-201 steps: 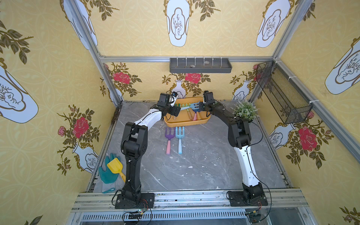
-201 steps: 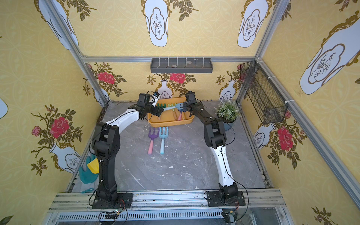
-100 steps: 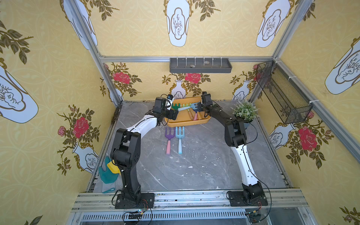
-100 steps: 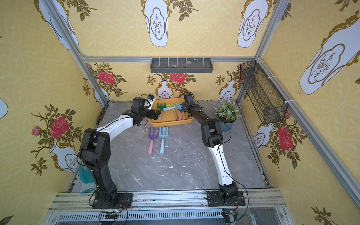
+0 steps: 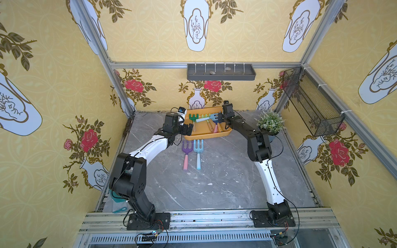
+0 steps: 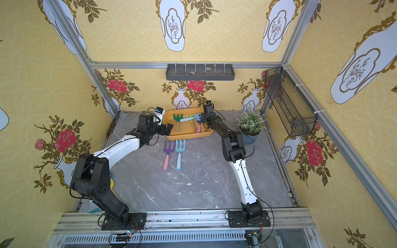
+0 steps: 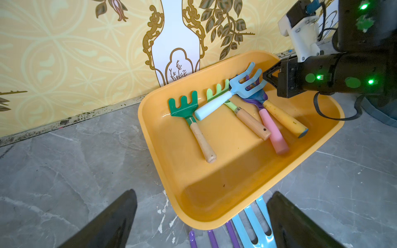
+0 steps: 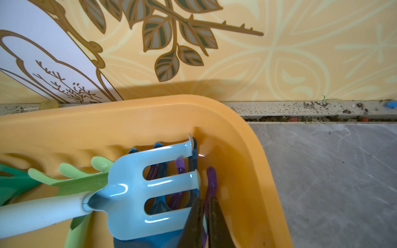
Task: Take the hand rake out of the storage box
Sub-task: Pick up the rake from the storage box.
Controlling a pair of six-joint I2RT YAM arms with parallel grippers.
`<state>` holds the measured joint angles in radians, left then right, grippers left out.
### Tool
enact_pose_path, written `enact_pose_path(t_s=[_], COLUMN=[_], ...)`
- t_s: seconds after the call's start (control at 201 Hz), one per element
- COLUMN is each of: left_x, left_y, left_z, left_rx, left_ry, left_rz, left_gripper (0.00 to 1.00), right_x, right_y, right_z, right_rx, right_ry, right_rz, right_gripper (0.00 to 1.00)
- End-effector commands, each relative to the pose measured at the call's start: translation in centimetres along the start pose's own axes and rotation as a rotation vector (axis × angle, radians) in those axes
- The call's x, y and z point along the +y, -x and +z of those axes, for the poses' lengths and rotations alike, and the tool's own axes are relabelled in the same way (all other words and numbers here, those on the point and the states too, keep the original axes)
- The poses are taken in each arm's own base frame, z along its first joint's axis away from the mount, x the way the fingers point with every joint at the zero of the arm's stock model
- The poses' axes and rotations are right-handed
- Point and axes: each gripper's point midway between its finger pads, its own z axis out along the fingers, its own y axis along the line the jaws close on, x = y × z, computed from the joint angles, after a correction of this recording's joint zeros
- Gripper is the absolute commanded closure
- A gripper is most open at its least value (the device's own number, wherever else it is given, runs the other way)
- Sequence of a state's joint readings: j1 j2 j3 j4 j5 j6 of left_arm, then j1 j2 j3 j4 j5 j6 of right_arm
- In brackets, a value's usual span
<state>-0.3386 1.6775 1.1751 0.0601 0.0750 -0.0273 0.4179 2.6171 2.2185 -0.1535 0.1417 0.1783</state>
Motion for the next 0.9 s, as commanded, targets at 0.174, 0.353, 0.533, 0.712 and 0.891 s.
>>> enact_pose_path(t_s=[0.174,0.353,0.533,0.712,0.891], left_x=[0.7,0.8,0.9,0.8,0.2], left_y=[-0.2,-0.5,-0.2,0.3,0.9], left_z=[-0.1,0.1,-0.3,-1.2,-2.6], left_rx=[-0.017,-0.010,-0.015,-0.036,-0.065], left_ry=[0.035,0.039,0.045,0.040,0.014], left_rz=[-0.014,-0.011,-0.014,-0.018,-0.016], left_gripper=[0.00,0.00,0.00,0.00,0.00], right_x=[1.7,1.6,2.6,3.1,3.3], right_y=[-1.3,-1.3,1.1,3.1,4.1], right_z=[-0.2,-0.7,-3.5,-6.9,-10.4], right_rx=[0.046,0.051,0.009,-0.030,-0.046], right_ry=[0.065,0.059,0.084,0.095,0.123], right_rz=[-0.007,-0.001,-0.005,-0.018,-0.040], right_gripper=[0.94,1.00,1.00,1.00,1.00])
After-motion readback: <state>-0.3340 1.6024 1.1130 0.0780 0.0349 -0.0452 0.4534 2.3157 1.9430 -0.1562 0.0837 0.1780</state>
